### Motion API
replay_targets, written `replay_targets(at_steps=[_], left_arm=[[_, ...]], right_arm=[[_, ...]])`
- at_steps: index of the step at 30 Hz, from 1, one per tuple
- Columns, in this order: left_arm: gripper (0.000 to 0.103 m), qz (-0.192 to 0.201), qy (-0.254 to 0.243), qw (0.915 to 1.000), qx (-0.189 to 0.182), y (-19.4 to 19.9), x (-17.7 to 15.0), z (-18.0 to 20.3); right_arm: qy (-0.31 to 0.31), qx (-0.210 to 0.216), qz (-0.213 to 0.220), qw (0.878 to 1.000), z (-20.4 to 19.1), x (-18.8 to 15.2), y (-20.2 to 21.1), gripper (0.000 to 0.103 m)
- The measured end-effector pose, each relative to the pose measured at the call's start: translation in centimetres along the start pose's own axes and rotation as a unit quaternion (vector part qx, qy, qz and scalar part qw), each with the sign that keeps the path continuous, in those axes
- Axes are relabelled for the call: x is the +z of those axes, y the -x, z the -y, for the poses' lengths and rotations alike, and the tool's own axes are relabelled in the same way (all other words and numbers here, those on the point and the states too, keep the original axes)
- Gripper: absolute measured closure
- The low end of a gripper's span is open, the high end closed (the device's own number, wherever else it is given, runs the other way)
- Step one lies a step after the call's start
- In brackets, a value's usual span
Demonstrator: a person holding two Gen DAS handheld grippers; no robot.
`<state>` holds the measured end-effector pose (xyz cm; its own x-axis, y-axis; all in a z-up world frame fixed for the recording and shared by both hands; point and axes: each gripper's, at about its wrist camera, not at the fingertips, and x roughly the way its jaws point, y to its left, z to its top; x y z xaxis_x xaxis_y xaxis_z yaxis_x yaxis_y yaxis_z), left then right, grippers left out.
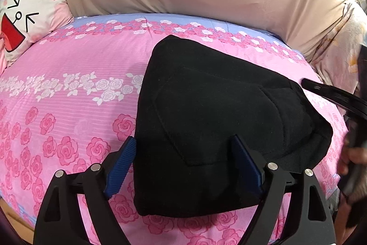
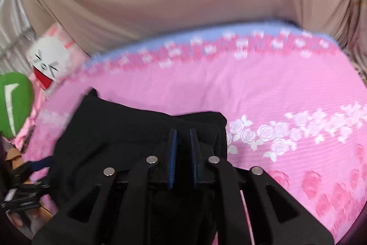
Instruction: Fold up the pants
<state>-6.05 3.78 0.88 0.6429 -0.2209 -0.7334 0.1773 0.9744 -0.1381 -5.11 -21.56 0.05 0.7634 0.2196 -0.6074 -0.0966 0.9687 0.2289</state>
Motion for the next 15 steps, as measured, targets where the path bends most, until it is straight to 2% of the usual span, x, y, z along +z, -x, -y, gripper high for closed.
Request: replay_targets(at_steps=[1, 3, 5, 8, 9, 11, 13, 14, 15], left_arm=[[0.021, 0.0, -0.001, 1.0, 0.001, 0.0, 0.0, 0.0], [0.021, 0.002, -0.001, 1.0, 0.002, -0.1, 0.0, 0.2], [0.02, 0.002, -0.003, 1.0, 0.004, -0.1, 0.0, 0.4], [0.02, 0.0, -0.002, 1.0, 0.007, 0.0, 0.0, 0.4], [0.02, -0.001, -0.002, 1.0, 0.006, 0.1, 0.0, 0.3], [0.02, -0.003, -0.002, 1.0, 0.006, 0.2, -0.1, 0.2], [0.021, -0.003, 0.003, 1.0, -0.001, 0.5, -0.2, 0.0], [0.021, 0.0, 0.01, 0.9999, -0.014, 0.8, -0.1, -0.3], [0.021, 0.005, 0.024, 0.9988, -0.042, 1.4, -0.2, -1.0]], right_arm=[[-0.003, -0.001, -0.009, 1.0, 0.1, -0.7, -0.1, 0.091], [0.009, -0.023, -0.054, 0.998, 0.3, -2.5, -2.5, 0.093], [0.006, -0.029, -0.041, 0.999, -0.1, -2.9, -2.1, 0.092], [-0.014, -0.001, -0.013, 1.0, -0.5, -2.5, 1.0, 0.088], [-0.016, 0.003, -0.008, 1.0, -0.6, -2.6, 1.8, 0.085], [-0.015, -0.015, -0.002, 1.0, -0.3, -3.4, 3.4, 0.061], [-0.023, -0.019, -0.008, 1.0, 0.3, -4.3, 4.1, 0.049], [-0.04, -0.015, -0.013, 0.999, 1.0, -4.9, 4.6, 0.047], [-0.052, -0.011, -0.017, 0.998, 1.6, -5.4, 4.9, 0.046]])
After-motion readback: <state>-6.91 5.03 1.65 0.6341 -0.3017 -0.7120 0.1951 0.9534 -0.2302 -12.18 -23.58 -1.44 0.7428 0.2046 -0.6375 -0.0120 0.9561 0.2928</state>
